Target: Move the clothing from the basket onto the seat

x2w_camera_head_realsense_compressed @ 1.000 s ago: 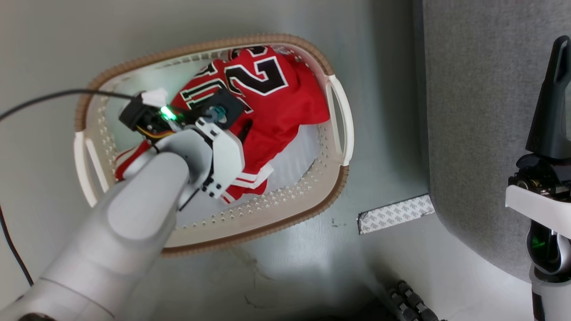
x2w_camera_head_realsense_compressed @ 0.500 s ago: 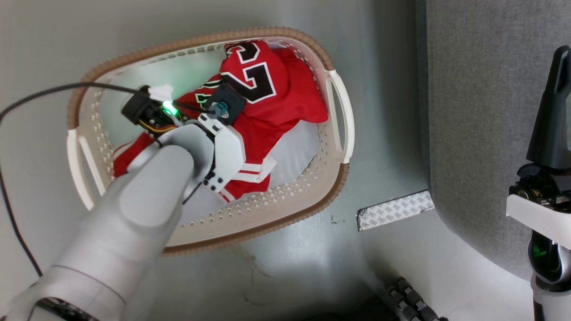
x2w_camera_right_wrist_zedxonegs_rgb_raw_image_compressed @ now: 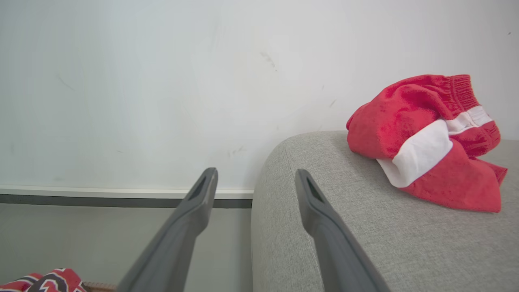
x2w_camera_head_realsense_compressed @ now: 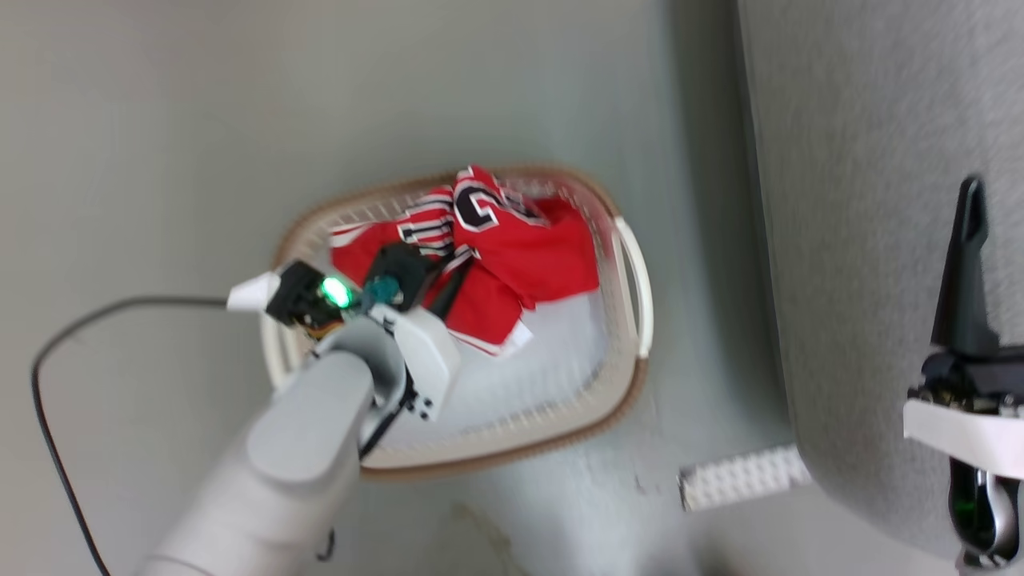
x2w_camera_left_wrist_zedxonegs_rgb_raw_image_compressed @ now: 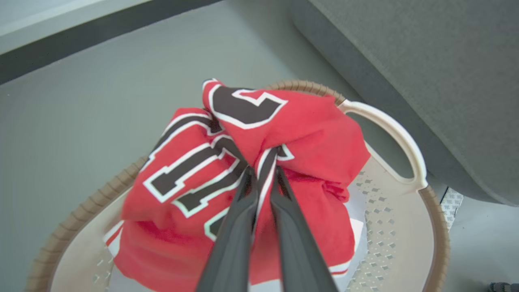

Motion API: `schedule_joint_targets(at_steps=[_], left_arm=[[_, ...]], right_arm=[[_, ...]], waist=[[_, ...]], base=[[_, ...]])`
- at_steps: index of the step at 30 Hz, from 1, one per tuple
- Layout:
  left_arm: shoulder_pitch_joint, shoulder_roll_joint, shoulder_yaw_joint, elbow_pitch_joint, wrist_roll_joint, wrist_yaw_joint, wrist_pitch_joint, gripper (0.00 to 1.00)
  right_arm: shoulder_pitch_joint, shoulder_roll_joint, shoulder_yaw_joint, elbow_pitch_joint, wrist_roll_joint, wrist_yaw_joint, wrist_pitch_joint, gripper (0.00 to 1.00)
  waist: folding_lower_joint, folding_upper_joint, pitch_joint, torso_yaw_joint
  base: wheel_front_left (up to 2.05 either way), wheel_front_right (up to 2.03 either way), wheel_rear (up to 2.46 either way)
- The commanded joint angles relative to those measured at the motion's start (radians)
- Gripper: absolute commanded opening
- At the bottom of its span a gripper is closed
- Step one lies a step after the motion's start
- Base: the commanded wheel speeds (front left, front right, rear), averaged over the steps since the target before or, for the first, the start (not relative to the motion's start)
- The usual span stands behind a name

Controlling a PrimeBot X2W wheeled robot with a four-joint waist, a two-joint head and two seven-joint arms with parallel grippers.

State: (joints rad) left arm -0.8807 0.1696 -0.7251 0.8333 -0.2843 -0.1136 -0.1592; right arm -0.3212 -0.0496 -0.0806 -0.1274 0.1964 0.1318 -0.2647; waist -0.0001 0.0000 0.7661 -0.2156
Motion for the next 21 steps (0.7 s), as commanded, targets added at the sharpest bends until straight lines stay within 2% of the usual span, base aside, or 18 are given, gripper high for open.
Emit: schedule_joint_targets(at_steps=[1, 10, 21], left_arm=[[0.032, -0.008, 0.005, -0.012, -0.025, 0.006, -0.022, 0.00], [0.200, -0.014, 0.036, -0.125, -0.096, 0.035, -0.067, 0.00], [0.422, 0.056, 0.094, -0.368, -0.169, 0.135, -0.058, 0.00]], right_arm=[[0.026, -0.002, -0.011, 0.018, -0.007, -0.002, 0.001, 1.00], [0.134, -0.002, 0.001, 0.127, -0.022, -0.002, 0.001, 1.00], [0.286, -0.002, 0.065, 0.239, -0.065, -0.002, 0.001, 1.00]], waist=[[0.0001, 0.0000, -0.151, 0.079], [0.0001, 0.0000, -0.422, 0.141], [0.0001, 0.0000, -0.691, 0.183]], base=[[0.00, 0.00, 0.00], [0.00, 0.00, 0.00], [0.00, 0.00, 0.00]])
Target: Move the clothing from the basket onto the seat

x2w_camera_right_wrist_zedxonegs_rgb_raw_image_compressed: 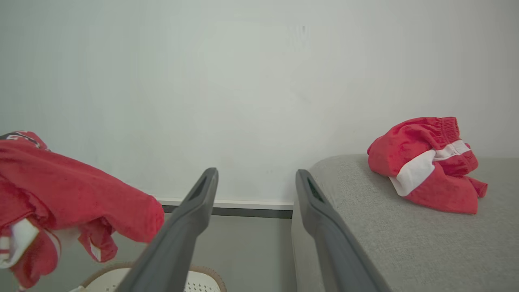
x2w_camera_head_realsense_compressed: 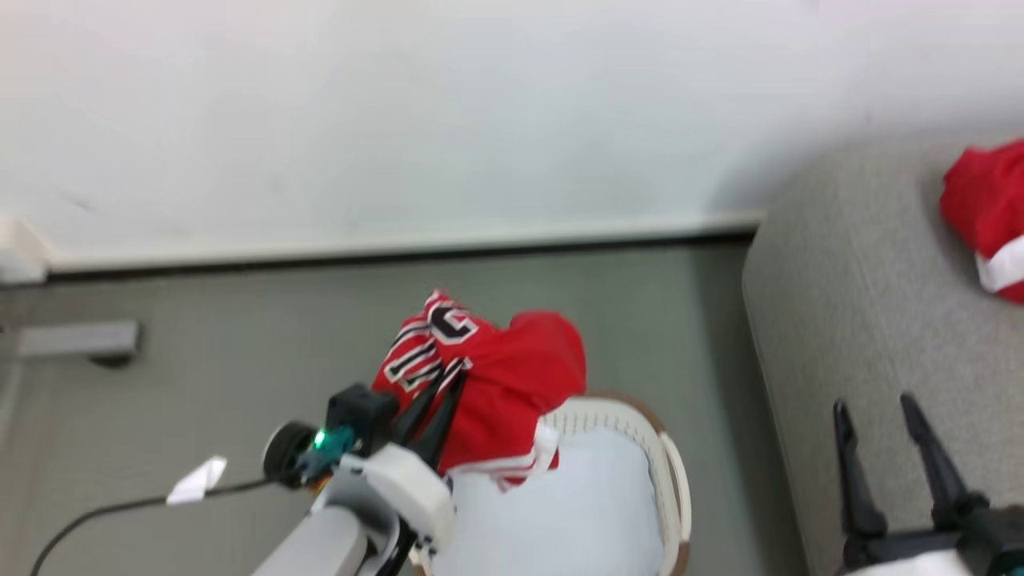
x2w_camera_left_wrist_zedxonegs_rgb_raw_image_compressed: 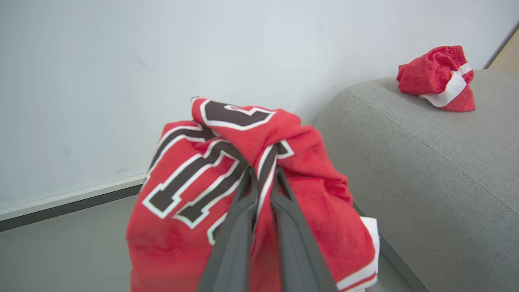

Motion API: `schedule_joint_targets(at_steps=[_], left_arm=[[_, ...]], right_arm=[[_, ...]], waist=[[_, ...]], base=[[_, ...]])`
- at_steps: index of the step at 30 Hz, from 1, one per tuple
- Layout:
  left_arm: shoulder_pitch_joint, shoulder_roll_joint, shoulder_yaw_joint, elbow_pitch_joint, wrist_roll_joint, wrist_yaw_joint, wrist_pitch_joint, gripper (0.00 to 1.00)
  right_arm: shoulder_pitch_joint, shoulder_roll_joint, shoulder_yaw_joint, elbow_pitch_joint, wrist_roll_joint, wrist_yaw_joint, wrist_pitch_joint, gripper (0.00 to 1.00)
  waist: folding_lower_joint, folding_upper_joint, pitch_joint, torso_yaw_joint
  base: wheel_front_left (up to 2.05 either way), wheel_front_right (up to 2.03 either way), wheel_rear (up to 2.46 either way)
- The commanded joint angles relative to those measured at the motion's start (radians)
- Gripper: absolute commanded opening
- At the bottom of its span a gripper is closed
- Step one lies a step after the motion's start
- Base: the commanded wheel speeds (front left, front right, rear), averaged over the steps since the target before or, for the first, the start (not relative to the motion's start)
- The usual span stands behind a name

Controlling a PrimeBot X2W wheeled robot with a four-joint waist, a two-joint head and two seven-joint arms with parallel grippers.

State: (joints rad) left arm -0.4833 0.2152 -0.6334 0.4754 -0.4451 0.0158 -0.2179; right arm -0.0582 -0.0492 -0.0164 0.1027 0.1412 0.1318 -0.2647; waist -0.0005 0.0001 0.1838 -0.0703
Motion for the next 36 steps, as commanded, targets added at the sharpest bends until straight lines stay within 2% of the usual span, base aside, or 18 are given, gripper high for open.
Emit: schedule_joint_targets(at_steps=[1, 7, 8, 13, 18, 22, 24, 30, 36], left_arm=[[0.051, 0.019, 0.005, -0.033, -0.012, 0.016, 0.005, 0.00], [0.156, 0.076, 0.024, -0.160, -0.035, 0.065, 0.039, 0.00], [0.189, 0.102, 0.032, -0.213, -0.039, 0.084, 0.055, 0.00], [0.229, 0.149, 0.045, -0.311, -0.041, 0.114, 0.093, 0.00], [0.254, 0.184, 0.055, -0.404, -0.038, 0.140, 0.127, 0.00], [0.260, 0.198, 0.050, -0.455, -0.028, 0.151, 0.147, 0.00], [0.259, 0.200, 0.044, -0.475, -0.023, 0.152, 0.155, 0.00], [0.246, 0.193, 0.017, -0.504, -0.012, 0.145, 0.177, 0.00], [0.222, 0.165, -0.029, -0.504, 0.002, 0.128, 0.185, 0.00]], right_arm=[[0.042, -0.002, 0.003, 0.016, -0.011, -0.002, 0.001, 1.00], [0.118, -0.002, 0.022, 0.031, 0.006, -0.002, 0.001, 1.00], [0.139, -0.002, 0.028, 0.028, 0.014, -0.002, 0.001, 1.00], [0.155, -0.002, 0.052, 0.021, 0.028, -0.002, 0.001, 1.00], [0.132, -0.002, 0.120, 0.007, 0.016, -0.002, 0.001, 1.00], [0.095, -0.005, 0.235, 0.001, -0.015, -0.002, 0.001, 1.00], [0.061, -0.028, 0.310, 0.001, -0.010, -0.002, 0.008, 1.00], [-0.081, -0.107, 0.557, -0.031, 0.048, -0.002, 0.090, 1.00], [-0.203, -0.155, 0.717, -0.001, 0.120, -0.002, 0.158, 1.00]], waist=[[0.0005, -0.0001, -0.134, 0.040], [0.0005, -0.0001, -0.214, 0.049], [0.0005, -0.0001, -0.227, 0.052], [0.0005, -0.0001, -0.239, 0.053], [0.0005, -0.0001, -0.246, 0.052], [0.0005, -0.0001, -0.247, 0.047], [0.0005, -0.0001, -0.247, 0.043], [0.0005, -0.0001, -0.249, 0.028], [0.0005, -0.0001, -0.253, 0.028]], base=[[0.00, 0.00, 0.00], [0.00, 0.00, 0.00], [0.00, 0.00, 0.00], [0.00, 0.00, 0.00], [0.00, 0.00, 0.00], [0.00, 0.00, 0.00], [0.00, 0.00, 0.00], [0.00, 0.00, 0.00], [0.00, 0.00, 0.00]])
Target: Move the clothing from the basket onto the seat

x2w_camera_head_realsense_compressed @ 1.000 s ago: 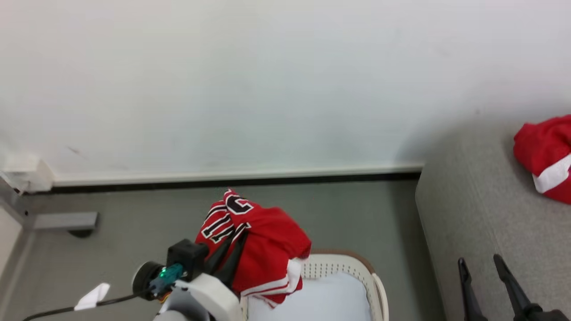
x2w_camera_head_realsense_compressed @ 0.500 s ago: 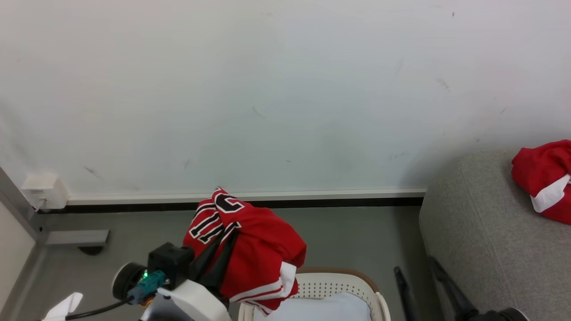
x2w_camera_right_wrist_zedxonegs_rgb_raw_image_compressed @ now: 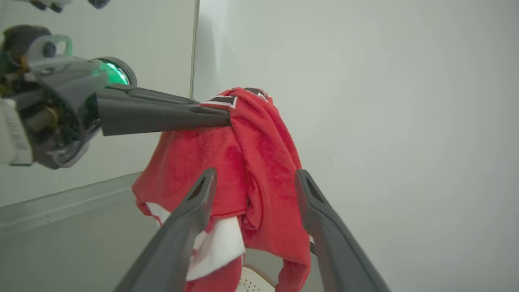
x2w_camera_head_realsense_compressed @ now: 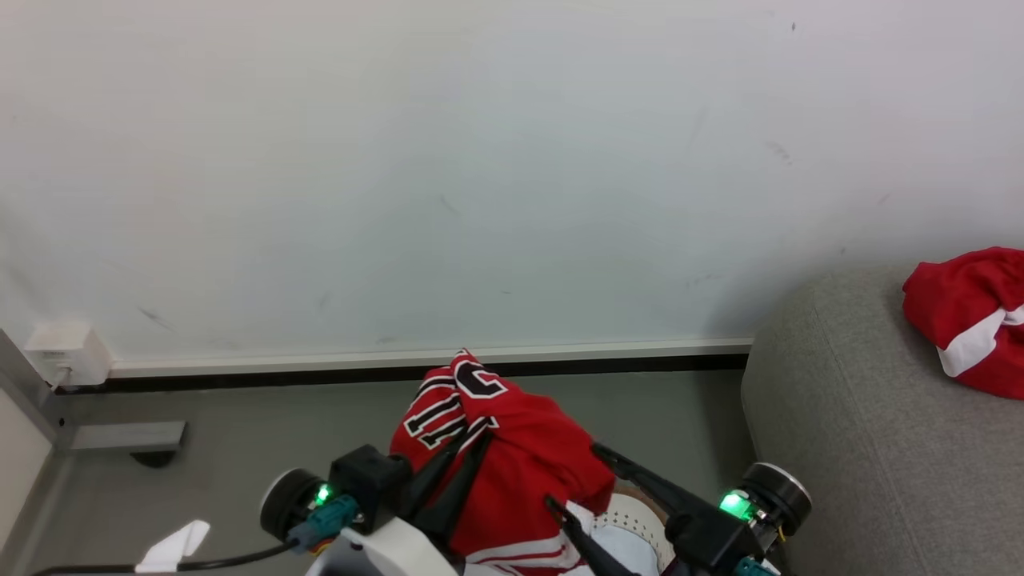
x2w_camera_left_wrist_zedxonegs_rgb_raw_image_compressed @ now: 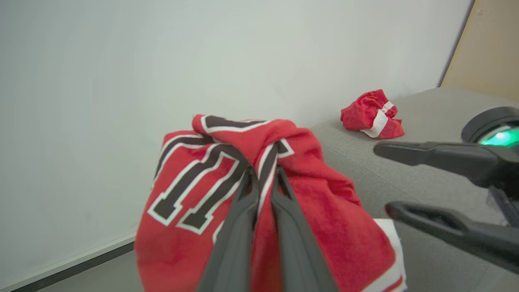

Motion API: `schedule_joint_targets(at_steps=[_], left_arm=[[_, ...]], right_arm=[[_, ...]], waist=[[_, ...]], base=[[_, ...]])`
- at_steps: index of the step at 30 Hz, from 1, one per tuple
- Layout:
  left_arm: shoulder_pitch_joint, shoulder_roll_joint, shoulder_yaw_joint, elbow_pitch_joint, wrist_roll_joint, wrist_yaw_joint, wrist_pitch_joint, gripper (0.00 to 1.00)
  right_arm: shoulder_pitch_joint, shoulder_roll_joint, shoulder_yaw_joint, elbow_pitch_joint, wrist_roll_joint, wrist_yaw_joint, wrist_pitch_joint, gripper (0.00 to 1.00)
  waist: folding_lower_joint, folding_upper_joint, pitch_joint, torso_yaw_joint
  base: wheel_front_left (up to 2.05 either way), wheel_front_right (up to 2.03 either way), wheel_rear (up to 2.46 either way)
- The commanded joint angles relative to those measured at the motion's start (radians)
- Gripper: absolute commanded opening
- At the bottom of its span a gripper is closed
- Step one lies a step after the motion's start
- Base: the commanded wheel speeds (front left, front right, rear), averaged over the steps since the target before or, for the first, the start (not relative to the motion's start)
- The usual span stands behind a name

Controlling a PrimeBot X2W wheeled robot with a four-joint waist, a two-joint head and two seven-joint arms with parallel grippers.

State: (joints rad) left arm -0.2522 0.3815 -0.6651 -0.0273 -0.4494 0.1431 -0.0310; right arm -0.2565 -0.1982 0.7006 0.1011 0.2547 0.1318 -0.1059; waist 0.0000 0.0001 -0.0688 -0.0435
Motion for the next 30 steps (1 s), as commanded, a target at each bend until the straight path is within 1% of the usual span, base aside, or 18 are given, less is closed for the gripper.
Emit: schedule_joint_targets(at_steps=[1, 4, 6, 12, 14, 16, 19, 23, 24, 26, 27, 30], left_arm=[[-0.014, -0.007, -0.007, 0.000, 0.010, -0.004, 0.000, 0.00], [-0.026, -0.022, -0.028, 0.005, 0.019, -0.011, 0.003, 0.00], [-0.032, -0.037, -0.043, 0.006, 0.019, -0.019, 0.006, 0.00], [-0.037, -0.059, -0.081, -0.008, 0.010, -0.040, 0.024, 0.00], [-0.035, -0.063, -0.089, -0.014, 0.002, -0.045, 0.029, 0.00], [-0.034, -0.060, -0.092, -0.016, 0.001, -0.045, 0.034, 0.00], [-0.032, -0.055, -0.092, -0.016, 0.000, -0.039, 0.037, 0.00], [-0.030, -0.050, -0.088, -0.011, 0.000, -0.032, 0.030, 0.00], [-0.030, -0.049, -0.087, -0.009, 0.001, -0.031, 0.029, 0.11], [-0.033, -0.047, -0.086, -0.003, 0.011, -0.024, 0.021, 0.74], [-0.033, -0.048, -0.086, 0.000, 0.015, -0.020, 0.019, 1.00], [-0.027, -0.046, -0.086, 0.007, 0.021, -0.012, 0.010, 1.00]], right_arm=[[-0.020, -0.009, 0.020, 0.014, 0.018, -0.002, 0.007, 1.00], [-0.053, -0.011, 0.065, 0.063, 0.038, -0.002, 0.017, 1.00], [-0.062, -0.002, 0.081, 0.099, 0.054, -0.002, 0.015, 1.00], [-0.082, 0.036, 0.086, 0.210, 0.051, -0.002, -0.022, 1.00], [-0.084, 0.057, 0.073, 0.236, 0.063, -0.002, -0.045, 0.00], [-0.086, 0.068, 0.078, 0.256, 0.080, -0.002, -0.057, 0.00], [-0.092, 0.079, 0.060, 0.274, 0.084, -0.002, -0.082, 0.00], [-0.090, 0.081, 0.041, 0.281, 0.093, -0.002, -0.096, 0.00], [-0.089, 0.079, 0.033, 0.281, 0.098, -0.002, -0.098, 0.00], [-0.083, 0.072, 0.012, 0.277, 0.104, -0.002, -0.103, 0.00], [-0.078, 0.067, 0.003, 0.275, 0.105, -0.002, -0.105, 0.00], [-0.068, 0.053, -0.034, 0.266, 0.101, -0.002, -0.107, 0.00]], waist=[[0.0000, -0.0001, -0.001, 0.003], [0.0000, -0.0001, -0.004, 0.009], [0.0000, -0.0001, -0.004, 0.013], [0.0000, -0.0001, -0.004, 0.021], [0.0000, -0.0001, -0.004, 0.023], [0.0000, -0.0001, -0.003, 0.024], [0.0000, -0.0001, 0.002, 0.022], [0.0000, -0.0001, 0.009, 0.011], [0.0000, -0.0001, 0.011, 0.007], [0.0000, -0.0001, 0.013, -0.001], [0.0000, -0.0001, 0.015, -0.006], [0.0000, -0.0001, 0.022, -0.031]], base=[[0.00, 0.00, 0.00], [0.00, 0.00, 0.00], [0.00, 0.00, 0.00], [0.00, 0.00, 0.00], [0.00, 0.00, 0.00], [0.00, 0.00, 0.00], [0.00, 0.00, 0.00], [0.00, 0.00, 0.00], [0.00, 0.00, 0.00], [0.00, 0.00, 0.00], [0.00, 0.00, 0.00], [0.00, 0.00, 0.00]])
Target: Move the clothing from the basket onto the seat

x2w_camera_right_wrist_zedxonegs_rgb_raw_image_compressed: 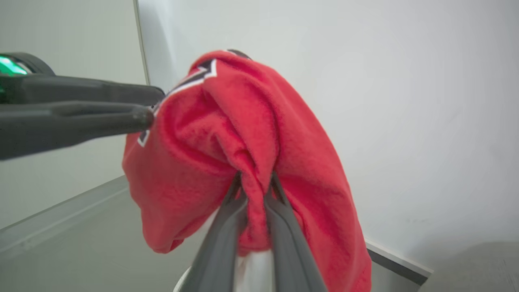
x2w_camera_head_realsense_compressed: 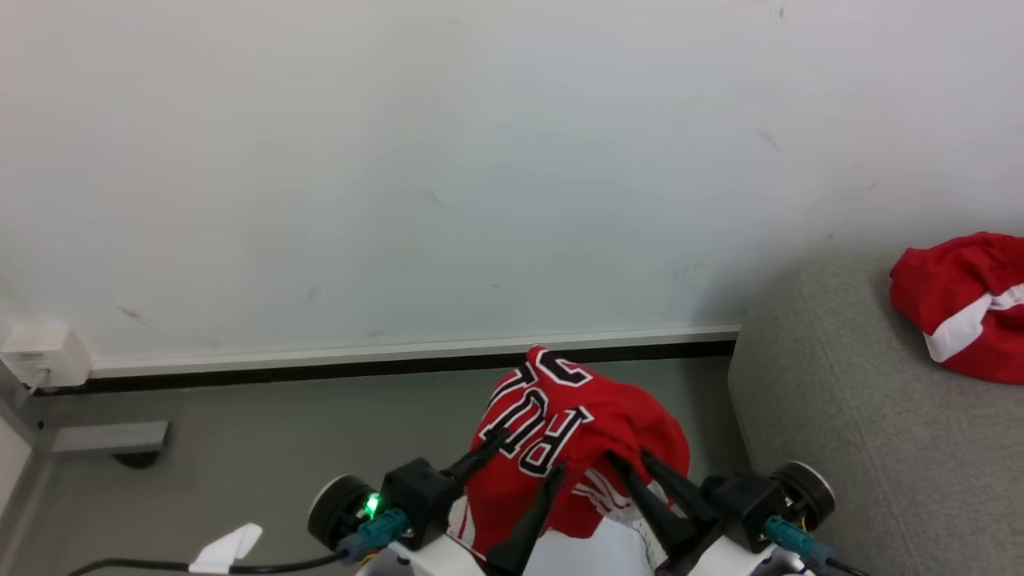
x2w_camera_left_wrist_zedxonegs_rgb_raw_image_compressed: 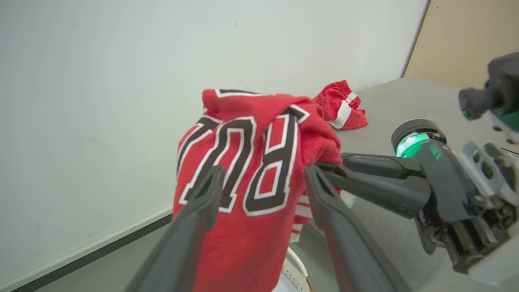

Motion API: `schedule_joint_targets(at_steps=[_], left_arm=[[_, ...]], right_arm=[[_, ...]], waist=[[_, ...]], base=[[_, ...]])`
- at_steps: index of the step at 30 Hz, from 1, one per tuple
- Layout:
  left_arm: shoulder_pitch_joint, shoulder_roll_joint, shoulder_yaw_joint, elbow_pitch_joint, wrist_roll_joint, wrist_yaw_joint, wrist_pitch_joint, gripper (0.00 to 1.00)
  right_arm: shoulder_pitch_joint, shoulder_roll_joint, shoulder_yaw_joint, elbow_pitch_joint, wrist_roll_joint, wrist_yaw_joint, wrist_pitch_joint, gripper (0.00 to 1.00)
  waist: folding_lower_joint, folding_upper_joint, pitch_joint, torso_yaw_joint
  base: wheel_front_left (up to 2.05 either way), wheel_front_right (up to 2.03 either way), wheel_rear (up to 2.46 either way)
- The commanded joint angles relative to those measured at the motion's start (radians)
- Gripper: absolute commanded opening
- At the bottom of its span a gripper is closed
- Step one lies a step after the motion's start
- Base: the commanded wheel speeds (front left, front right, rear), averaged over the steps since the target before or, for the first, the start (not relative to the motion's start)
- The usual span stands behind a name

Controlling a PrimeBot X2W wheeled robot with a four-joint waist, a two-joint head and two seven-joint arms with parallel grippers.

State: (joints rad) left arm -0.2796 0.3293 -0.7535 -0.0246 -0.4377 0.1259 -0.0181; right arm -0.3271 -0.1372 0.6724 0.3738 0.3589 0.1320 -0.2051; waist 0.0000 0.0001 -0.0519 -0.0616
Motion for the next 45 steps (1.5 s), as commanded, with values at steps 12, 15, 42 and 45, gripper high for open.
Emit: schedule_joint_targets(at_steps=[12, 15, 42, 45], left_arm=[[-0.003, -0.008, -0.006, 0.041, 0.005, 0.002, -0.040, 1.00], [-0.016, -0.015, -0.009, 0.048, 0.009, -0.001, -0.048, 1.00], [-0.286, 0.039, 0.014, -0.053, 0.092, -0.063, -0.009, 1.00], [-0.340, 0.052, 0.025, -0.076, 0.100, -0.076, -0.002, 1.00]], right_arm=[[0.041, -0.063, -0.189, -0.112, -0.051, -0.002, 0.024, 0.00], [0.065, -0.073, -0.229, -0.145, -0.064, -0.002, 0.036, 0.00], [-0.300, -0.045, -0.802, -0.153, -0.133, -0.002, 0.100, 0.00], [-0.460, -0.085, -0.951, -0.093, -0.151, -0.002, 0.132, 0.00]], waist=[[0.0000, -0.0001, 0.049, -0.221], [0.0000, -0.0001, 0.058, -0.270], [0.0000, -0.0001, 0.536, -0.215], [0.0000, -0.0001, 0.632, -0.165]], base=[[0.00, 0.00, 0.00], [0.00, 0.00, 0.00], [0.00, 0.00, 0.00], [0.00, 0.00, 0.00]])
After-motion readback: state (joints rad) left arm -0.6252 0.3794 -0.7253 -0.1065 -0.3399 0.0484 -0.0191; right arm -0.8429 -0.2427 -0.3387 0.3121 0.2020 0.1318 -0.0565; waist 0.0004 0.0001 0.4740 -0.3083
